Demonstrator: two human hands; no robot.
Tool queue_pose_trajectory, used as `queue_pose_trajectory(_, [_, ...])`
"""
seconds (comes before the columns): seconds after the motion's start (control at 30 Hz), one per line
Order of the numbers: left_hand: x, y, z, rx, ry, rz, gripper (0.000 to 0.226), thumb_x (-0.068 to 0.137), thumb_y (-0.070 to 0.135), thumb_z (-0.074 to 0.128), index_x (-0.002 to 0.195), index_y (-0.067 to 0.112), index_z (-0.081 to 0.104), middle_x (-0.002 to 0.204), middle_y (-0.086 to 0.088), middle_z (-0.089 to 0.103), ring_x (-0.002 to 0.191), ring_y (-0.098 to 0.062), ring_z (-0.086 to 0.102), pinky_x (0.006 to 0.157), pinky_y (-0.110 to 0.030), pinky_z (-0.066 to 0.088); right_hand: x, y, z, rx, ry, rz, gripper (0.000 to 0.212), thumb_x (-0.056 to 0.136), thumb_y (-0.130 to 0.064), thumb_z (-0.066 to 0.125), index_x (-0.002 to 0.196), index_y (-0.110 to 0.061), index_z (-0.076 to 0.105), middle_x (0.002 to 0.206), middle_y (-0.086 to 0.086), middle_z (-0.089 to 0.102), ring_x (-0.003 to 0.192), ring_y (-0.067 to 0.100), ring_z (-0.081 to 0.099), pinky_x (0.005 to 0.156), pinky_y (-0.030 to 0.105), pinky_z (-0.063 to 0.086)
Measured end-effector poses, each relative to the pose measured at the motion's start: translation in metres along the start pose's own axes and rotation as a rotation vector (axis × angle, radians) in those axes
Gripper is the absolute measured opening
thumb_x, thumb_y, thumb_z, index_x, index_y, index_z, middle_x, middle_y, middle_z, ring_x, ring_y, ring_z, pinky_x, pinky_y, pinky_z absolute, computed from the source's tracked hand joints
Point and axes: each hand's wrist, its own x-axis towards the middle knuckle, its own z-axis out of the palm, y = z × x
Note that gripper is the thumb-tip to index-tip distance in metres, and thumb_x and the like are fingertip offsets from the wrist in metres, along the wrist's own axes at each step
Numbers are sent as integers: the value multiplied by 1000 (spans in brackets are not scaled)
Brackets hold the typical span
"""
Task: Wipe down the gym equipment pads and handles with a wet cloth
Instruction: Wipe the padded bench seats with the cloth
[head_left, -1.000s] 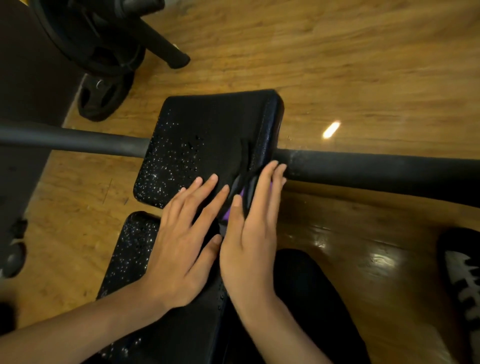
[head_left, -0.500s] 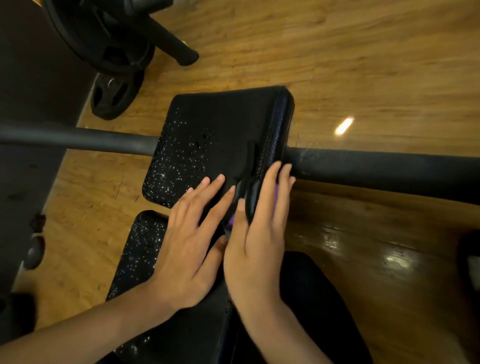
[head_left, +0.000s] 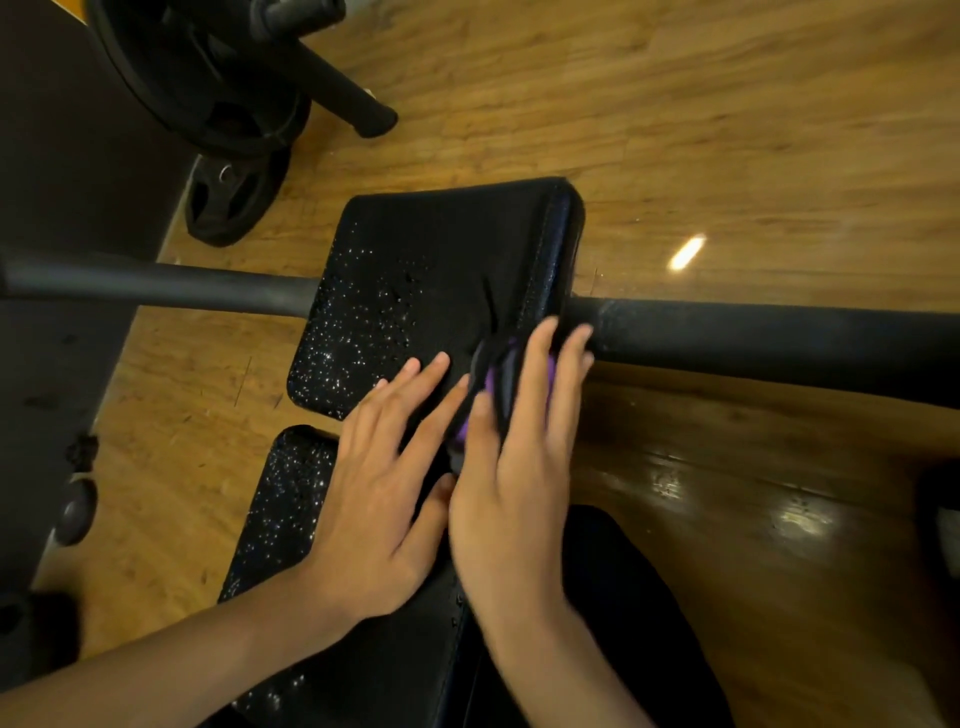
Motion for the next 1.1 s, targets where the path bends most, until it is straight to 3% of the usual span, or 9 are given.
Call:
queue_pose_trajectory(0.1, [2,-1,1,6,-1,3,62,98,24,41,159,10,36,169,-7,27,158,-28,21,122,-62,24,20,-2,-2,-6,-3,54,65,107,-43,31,150,-58,-15,166,-21,-24,154,7,-21,127,40,0])
queue_pose_trajectory(0.23, [1,-2,1,22,7,6,63,97,20,45,158,10,37,168,-8,29,158,-28,22,124,-59,22,130,-4,-15,123,17,207,63,109,-49,30,163,-36,0,168,0,26,151,20,31,124,41,25])
queue_pose_trajectory(0.3, [2,-1,1,21,10,9,63,97,21,45,159,10,37,168,-7,29,158,-28,21,125,-58,21,162,-8,-19,183,8,212,60,109,-48,32,164,-33,12,161,-1,39,145,16,40,121,44,32])
queue_pose_trajectory(0.47, [0,-1,0,28,-7,1,65,96,21,45,159,12,36,169,-5,28,159,-27,20,124,-58,21,76,3,-4,173,114,179,58,108,-46,36,162,-34,20,163,-11,28,142,1,35,114,20,36])
queue_pose_trajectory(0.6, [1,-2,-1,20,-20,-9,64,97,26,43,160,15,35,170,-3,27,159,-26,20,124,-59,21,-8,-2,3,139,80,197,67,95,-62,29,153,-56,-5,157,-36,7,147,-8,20,104,0,25])
queue_pose_trajectory(0.7, [2,-1,0,18,-16,-11,66,96,24,45,160,15,35,169,-4,28,158,-27,21,124,-58,21,31,-2,-1,93,44,183,71,101,-53,33,160,-42,-5,167,-22,7,146,-6,18,97,-7,16])
queue_pose_trajectory(0.9, [2,-3,0,37,-6,3,67,94,20,46,160,13,36,169,-4,28,159,-25,20,125,-55,20,146,-9,-16,135,-6,80,63,109,-39,41,164,-31,10,168,-4,21,150,14,28,111,24,26])
queue_pose_trajectory(1.0, [1,-2,2,39,-6,-3,67,94,21,46,160,14,36,169,-3,28,159,-25,20,125,-55,20,126,-8,-12,164,82,129,60,109,-44,37,163,-33,13,168,-6,23,151,13,28,119,30,27])
queue_pose_trajectory(1.1, [0,-2,1,33,0,-7,67,94,22,46,160,17,35,169,-2,28,159,-24,20,125,-55,20,58,-4,-2,85,90,164,62,107,-49,31,162,-41,3,170,-15,8,155,7,15,123,30,23])
